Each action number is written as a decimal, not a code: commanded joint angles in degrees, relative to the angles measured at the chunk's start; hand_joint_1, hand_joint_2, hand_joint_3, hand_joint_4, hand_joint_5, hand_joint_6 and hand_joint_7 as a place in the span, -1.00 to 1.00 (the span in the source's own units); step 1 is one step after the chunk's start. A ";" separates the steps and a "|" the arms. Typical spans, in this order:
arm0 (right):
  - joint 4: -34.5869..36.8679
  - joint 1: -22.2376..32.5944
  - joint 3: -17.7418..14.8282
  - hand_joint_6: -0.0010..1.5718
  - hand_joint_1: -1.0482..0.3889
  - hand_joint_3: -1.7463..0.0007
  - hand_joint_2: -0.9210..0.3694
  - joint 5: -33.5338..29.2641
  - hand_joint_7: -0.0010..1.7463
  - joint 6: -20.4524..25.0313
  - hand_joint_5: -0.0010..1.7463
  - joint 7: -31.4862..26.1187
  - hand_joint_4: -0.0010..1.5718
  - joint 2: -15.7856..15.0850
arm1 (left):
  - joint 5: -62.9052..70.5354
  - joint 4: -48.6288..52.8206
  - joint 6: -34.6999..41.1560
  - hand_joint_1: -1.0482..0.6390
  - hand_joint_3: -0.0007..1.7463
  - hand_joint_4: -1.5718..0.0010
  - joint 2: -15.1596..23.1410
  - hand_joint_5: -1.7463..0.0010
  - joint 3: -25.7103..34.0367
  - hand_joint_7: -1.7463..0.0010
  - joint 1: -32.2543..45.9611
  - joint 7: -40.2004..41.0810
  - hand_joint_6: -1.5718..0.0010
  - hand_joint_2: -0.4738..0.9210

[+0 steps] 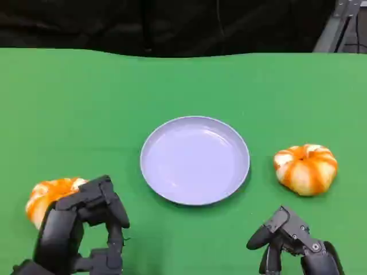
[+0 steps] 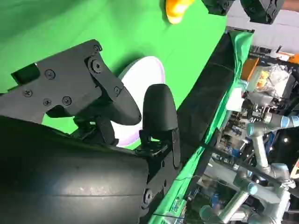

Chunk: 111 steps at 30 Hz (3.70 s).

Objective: Grasp the bread from the table and place it into the plate.

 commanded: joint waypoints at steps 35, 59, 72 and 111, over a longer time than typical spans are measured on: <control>-4.98 2.11 0.75 -0.45 0.24 -0.58 -0.56 -1.32 1.00 3.46 1.00 -0.47 -0.05 0.58 | 42.06 -11.25 25.47 -0.42 -1.00 1.00 14.27 -0.07 -1.42 0.44 -6.06 2.03 0.79 0.89; -5.63 2.78 0.72 -0.44 0.25 -0.58 -0.56 -0.54 1.00 3.51 1.00 -0.10 -0.07 0.21 | 47.80 29.45 37.28 -0.14 -1.00 0.75 15.99 0.31 -11.83 0.90 -23.65 8.78 0.50 0.96; -4.55 2.18 1.17 -0.43 0.25 -0.57 -0.56 -0.76 1.00 2.61 1.00 -0.95 -0.08 0.54 | 47.52 33.85 11.67 0.13 0.70 -0.34 17.42 -1.00 -13.65 -1.00 -25.25 50.27 -0.10 -0.08; -5.01 3.17 2.55 -0.44 0.31 -0.68 -0.52 1.97 1.00 1.78 1.00 0.36 -0.11 0.45 | 39.95 36.79 26.25 -0.75 -0.68 1.00 4.48 0.78 -29.45 0.88 -56.76 -14.37 0.98 1.00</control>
